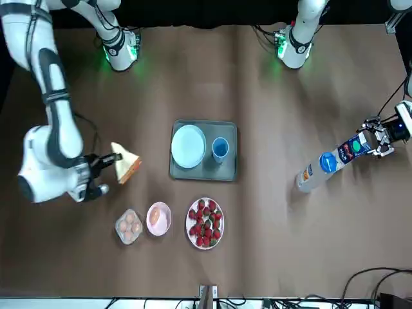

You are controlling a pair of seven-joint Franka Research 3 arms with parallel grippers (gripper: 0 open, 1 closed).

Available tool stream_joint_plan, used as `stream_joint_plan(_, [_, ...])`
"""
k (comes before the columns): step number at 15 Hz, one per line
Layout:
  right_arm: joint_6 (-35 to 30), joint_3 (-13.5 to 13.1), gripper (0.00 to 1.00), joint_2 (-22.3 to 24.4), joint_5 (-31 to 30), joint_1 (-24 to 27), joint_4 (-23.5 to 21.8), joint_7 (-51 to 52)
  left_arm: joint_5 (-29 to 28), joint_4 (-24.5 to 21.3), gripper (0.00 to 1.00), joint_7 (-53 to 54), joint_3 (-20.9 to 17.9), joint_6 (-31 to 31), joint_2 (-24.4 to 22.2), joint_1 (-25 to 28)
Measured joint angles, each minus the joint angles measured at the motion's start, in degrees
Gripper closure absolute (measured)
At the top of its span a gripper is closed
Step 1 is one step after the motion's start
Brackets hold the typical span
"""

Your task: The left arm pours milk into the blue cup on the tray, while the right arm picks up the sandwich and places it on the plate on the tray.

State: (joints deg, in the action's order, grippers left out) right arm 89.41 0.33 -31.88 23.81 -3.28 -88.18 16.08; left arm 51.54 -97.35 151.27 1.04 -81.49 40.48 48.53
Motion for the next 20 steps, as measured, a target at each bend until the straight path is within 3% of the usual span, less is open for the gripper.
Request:
stream_joint_plan(3, [0.82, 0.05, 0.81, -0.05, 0.35, -7.44, -0.08, -10.03, 1.9, 0.16, 0.0, 0.0, 0.7, -0.09, -0.92, -0.02])
stream_joint_plan(6, [5.75, 0.03, 0.81, -0.15, 0.45, -13.59, -0.14, -17.75, 3.44, -0.19, 0.0, 0.0, 0.84, -0.66, -0.98, -0.15])
stream_joint_plan(9, [10.02, 0.01, 0.81, -0.48, 0.51, -18.67, -0.31, -22.71, 3.86, -0.64, 0.0, 0.0, 0.93, -4.75, -0.87, -1.23])
stream_joint_plan(17, [16.84, -0.06, 0.81, -4.57, 2.87, -26.73, -1.26, -25.11, 2.96, -6.15, 0.0, 2.03, 0.93, -10.34, -0.46, -1.73])
stream_joint_plan(20, [18.08, -0.26, 0.88, -5.29, 3.11, -27.41, -1.32, -26.24, 2.27, -8.25, 0.0, 4.03, 1.18, -10.6, -0.46, -1.75])
